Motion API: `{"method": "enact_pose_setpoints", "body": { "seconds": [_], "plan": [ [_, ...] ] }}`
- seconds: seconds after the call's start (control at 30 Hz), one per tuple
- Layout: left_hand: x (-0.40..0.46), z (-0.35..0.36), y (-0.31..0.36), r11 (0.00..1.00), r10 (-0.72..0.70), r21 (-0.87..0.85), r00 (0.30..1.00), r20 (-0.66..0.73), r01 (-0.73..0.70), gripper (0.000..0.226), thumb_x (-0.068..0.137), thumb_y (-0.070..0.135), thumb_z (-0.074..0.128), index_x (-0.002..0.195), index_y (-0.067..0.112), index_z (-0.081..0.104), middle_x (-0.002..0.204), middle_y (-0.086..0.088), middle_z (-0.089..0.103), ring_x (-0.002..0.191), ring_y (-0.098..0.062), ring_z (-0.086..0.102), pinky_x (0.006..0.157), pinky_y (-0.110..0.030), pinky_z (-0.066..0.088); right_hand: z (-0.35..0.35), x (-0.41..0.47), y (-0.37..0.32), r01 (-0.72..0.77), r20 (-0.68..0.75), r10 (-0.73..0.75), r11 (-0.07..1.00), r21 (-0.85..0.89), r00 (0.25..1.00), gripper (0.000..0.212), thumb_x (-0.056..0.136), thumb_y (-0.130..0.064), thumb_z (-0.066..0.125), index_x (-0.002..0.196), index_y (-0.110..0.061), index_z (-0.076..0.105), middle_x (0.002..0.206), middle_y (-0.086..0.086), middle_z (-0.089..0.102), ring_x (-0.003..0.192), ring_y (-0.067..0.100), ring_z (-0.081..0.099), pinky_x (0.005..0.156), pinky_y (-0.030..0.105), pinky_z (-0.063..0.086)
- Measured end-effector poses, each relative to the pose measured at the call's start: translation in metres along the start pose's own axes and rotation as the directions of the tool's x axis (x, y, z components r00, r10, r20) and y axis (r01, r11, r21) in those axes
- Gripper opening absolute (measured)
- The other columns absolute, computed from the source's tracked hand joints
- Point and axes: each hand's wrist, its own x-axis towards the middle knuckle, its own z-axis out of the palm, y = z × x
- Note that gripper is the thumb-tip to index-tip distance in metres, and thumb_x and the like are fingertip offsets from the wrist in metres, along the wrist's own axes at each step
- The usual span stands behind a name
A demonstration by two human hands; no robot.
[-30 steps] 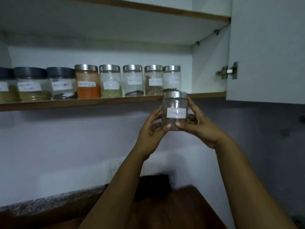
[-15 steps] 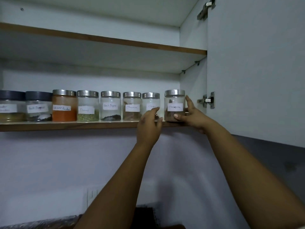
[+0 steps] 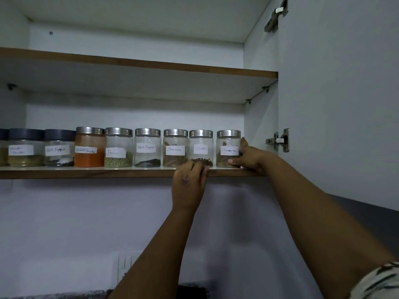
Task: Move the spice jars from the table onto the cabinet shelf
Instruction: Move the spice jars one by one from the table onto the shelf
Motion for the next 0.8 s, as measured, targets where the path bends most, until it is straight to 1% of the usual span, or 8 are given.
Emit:
{"method": "enact_pose_setpoints", "body": {
  "seconds": [0.1, 0.23, 0.33, 0.4, 0.53, 0.6, 0.7, 0.8],
  "plan": [
    [0.0, 0.0, -0.001, 1.0, -0.005, 0.002, 1.0, 0.006, 0.005, 0.019, 0.095, 0.023, 0.06, 0.081, 0.011, 0.063, 0.078, -0.004, 0.058, 0.071, -0.021, 0.054, 0.067, -0.034, 0.045, -0.001, 0.004, 0.003, -0.003, 0.006, 0.003, 1.0, 0.02, 1.0, 0.112, 0.089, -0.018, 0.07, 0.152, -0.024, -0.023, 0.148, 0.014, 0.044, 0.13, 0.029, 0.046, 0.112, 0.042, 0.036],
    [0.0, 0.0, -0.001, 1.0, -0.017, -0.01, 1.0, 0.014, 0.018, 0.019, 0.095, 0.023, 0.061, 0.08, 0.011, 0.062, 0.077, -0.003, 0.057, 0.07, -0.02, 0.053, 0.067, -0.033, 0.044, 0.003, 0.003, 0.005, 0.008, -0.006, -0.007, 1.0, 0.02, 1.0, 0.114, 0.092, -0.019, 0.066, 0.145, -0.026, -0.034, 0.146, 0.014, 0.046, 0.126, 0.027, 0.049, 0.105, 0.035, 0.04],
    [0.0, 0.001, -0.001, 0.999, -0.029, -0.022, 0.999, 0.019, 0.029, 0.019, 0.095, 0.022, 0.061, 0.079, 0.011, 0.061, 0.076, -0.003, 0.056, 0.07, -0.019, 0.052, 0.068, -0.034, 0.044, 0.005, 0.004, 0.005, 0.011, -0.018, -0.011, 1.0, 0.003, 1.0, 0.113, 0.093, -0.02, 0.064, 0.144, -0.024, -0.036, 0.145, 0.014, 0.047, 0.124, 0.027, 0.049, 0.1, 0.032, 0.039],
    [0.0, 0.0, 0.0, 0.999, -0.036, -0.028, 0.999, 0.029, 0.037, 0.019, 0.095, 0.022, 0.061, 0.079, 0.011, 0.061, 0.077, -0.003, 0.057, 0.07, -0.019, 0.052, 0.069, -0.034, 0.044, 0.005, 0.003, 0.005, 0.015, -0.022, -0.016, 0.999, -0.035, 1.0, 0.111, 0.094, -0.021, 0.063, 0.145, -0.022, -0.036, 0.146, 0.015, 0.047, 0.126, 0.028, 0.048, 0.1, 0.031, 0.037],
    [0.0, -0.002, 0.001, 0.998, -0.047, -0.048, 0.998, 0.042, 0.049, 0.018, 0.094, 0.021, 0.061, 0.079, 0.011, 0.061, 0.077, -0.003, 0.057, 0.071, -0.019, 0.052, 0.068, -0.033, 0.044, 0.006, 0.0, 0.005, 0.044, -0.044, -0.05, 0.991, -0.129, 0.998, 0.11, 0.095, -0.021, 0.062, 0.145, -0.023, -0.036, 0.15, 0.017, 0.041, 0.131, 0.032, 0.046, 0.11, 0.036, 0.032],
    [0.001, -0.003, 0.002, 0.997, -0.049, -0.057, 0.998, 0.048, 0.052, 0.019, 0.094, 0.021, 0.061, 0.079, 0.01, 0.061, 0.076, -0.003, 0.057, 0.07, -0.018, 0.052, 0.067, -0.032, 0.043, 0.008, -0.003, 0.005, 0.06, -0.047, -0.072, 0.974, -0.22, 0.996, 0.11, 0.095, -0.023, 0.061, 0.143, -0.022, -0.038, 0.15, 0.019, 0.04, 0.13, 0.034, 0.047, 0.109, 0.036, 0.031],
    [0.001, -0.006, 0.002, 0.997, -0.045, -0.065, 0.997, 0.061, 0.049, 0.019, 0.094, 0.021, 0.062, 0.078, 0.01, 0.061, 0.075, -0.002, 0.056, 0.068, -0.017, 0.05, 0.066, -0.031, 0.041, 0.013, -0.005, 0.004, 0.061, -0.073, -0.084, 0.961, -0.269, 0.994, 0.113, 0.095, -0.022, 0.061, 0.14, -0.023, -0.042, 0.149, 0.021, 0.04, 0.125, 0.034, 0.051, 0.108, 0.036, 0.033],
    [0.004, -0.01, 0.001, 0.996, -0.031, -0.075, 0.996, 0.078, 0.037, 0.019, 0.093, 0.02, 0.063, 0.076, 0.01, 0.06, 0.073, -0.002, 0.055, 0.067, -0.014, 0.048, 0.063, -0.027, 0.037, 0.022, -0.01, 0.004, 0.023, -0.153, -0.073, 0.952, -0.306, 0.986, 0.114, 0.094, -0.024, 0.062, 0.139, -0.026, -0.043, 0.157, 0.03, 0.016, 0.131, 0.039, 0.046, 0.109, 0.041, 0.034]
  ]
}}
